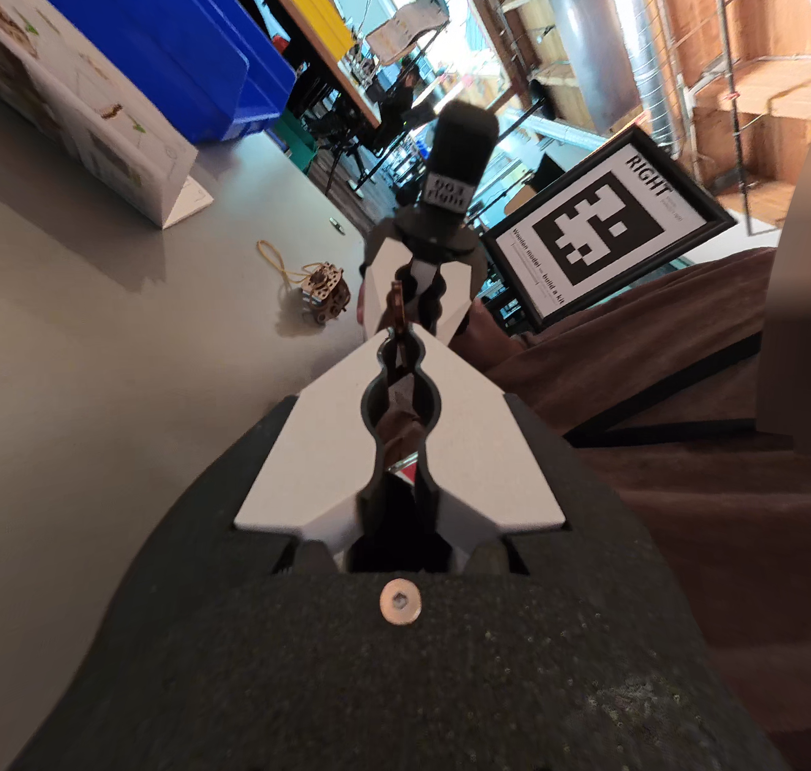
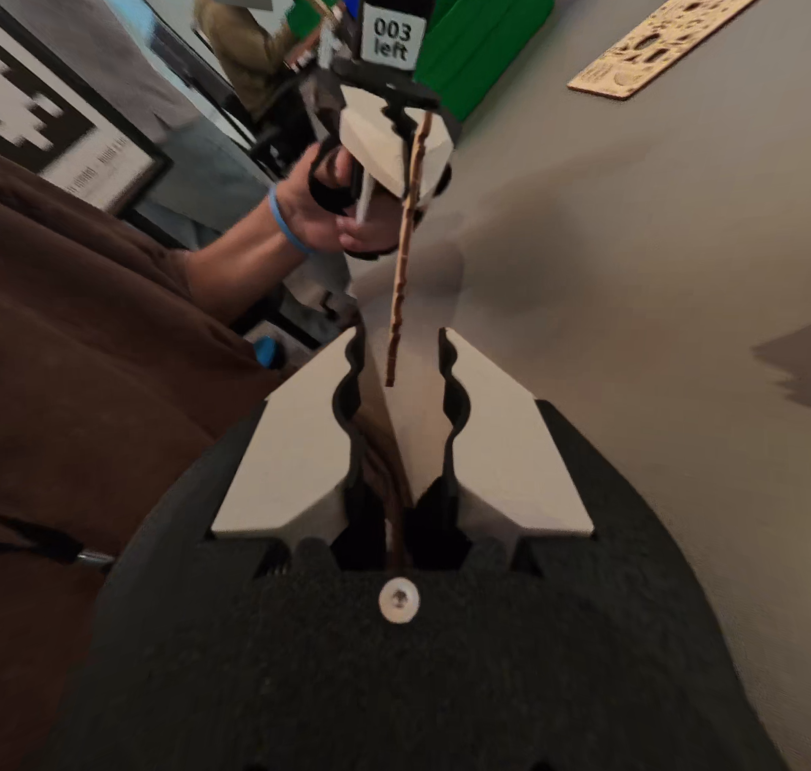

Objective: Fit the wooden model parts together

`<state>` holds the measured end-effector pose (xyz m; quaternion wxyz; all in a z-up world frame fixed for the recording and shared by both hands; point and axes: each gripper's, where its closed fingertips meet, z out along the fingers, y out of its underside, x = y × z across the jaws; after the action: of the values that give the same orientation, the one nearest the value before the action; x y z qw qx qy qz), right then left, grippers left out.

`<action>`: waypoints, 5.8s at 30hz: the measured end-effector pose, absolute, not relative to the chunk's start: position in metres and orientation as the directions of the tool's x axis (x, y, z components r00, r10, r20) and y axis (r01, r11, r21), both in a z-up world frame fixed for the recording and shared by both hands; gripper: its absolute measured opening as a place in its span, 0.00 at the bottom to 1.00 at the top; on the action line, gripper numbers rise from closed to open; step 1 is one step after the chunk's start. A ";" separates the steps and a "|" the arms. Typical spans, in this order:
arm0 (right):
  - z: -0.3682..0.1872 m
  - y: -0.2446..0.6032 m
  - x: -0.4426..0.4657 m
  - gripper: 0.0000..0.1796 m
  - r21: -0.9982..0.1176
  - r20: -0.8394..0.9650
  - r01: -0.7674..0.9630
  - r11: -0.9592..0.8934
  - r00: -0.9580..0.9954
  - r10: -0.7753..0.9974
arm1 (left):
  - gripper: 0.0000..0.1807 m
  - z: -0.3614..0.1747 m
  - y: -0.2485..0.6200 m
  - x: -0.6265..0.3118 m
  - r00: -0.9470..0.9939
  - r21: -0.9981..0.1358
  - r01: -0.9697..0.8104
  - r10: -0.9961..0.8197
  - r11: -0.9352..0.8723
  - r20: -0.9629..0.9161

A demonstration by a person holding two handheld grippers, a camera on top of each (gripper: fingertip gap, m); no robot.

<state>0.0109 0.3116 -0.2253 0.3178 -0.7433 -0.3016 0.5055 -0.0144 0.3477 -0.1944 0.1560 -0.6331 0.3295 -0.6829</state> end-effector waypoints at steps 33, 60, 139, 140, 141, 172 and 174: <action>-0.274 0.322 0.029 0.28 -0.831 -0.098 0.434 -0.348 0.502 0.859 | 0.00 -0.215 0.354 -0.025 0.107 -0.666 -0.253 -0.704 -0.702 0.702; -0.324 0.327 0.016 0.20 -0.509 -0.133 0.356 -0.784 0.867 0.480 | 0.00 -0.249 0.350 -0.039 0.221 -0.559 -0.256 -0.611 -0.788 0.760; -0.249 0.384 -0.031 0.19 -0.724 -0.649 -0.257 -0.640 0.568 0.506 | 0.00 -0.160 0.397 -0.070 0.142 -0.568 0.482 -0.580 -0.667 0.802; -0.268 0.381 -0.021 0.19 -0.760 -0.531 -0.111 -0.640 0.673 0.515 | 0.00 -0.159 0.400 -0.074 0.168 -0.588 0.479 -0.589 -0.652 0.791; -0.275 0.380 -0.014 0.19 -0.804 -0.414 -0.012 -0.594 0.729 0.545 | 0.00 -0.158 0.401 -0.076 0.183 -0.607 0.467 -0.601 -0.643 0.778; -0.175 0.346 -0.040 0.02 -0.771 -0.637 -0.160 -0.616 0.201 0.744 | 0.00 -0.154 0.371 -0.042 -0.090 -0.544 0.303 -0.592 -0.783 0.801; -0.182 0.344 -0.040 0.02 -0.756 -0.653 -0.134 -0.641 0.216 0.725 | 0.00 -0.158 0.370 -0.039 -0.071 -0.558 0.280 -0.596 -0.781 0.800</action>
<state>-0.0396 0.3444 -0.1818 0.3653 -0.6890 -0.2146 0.5881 -0.0395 0.3703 -0.1579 0.3043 -0.6099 0.1296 -0.7201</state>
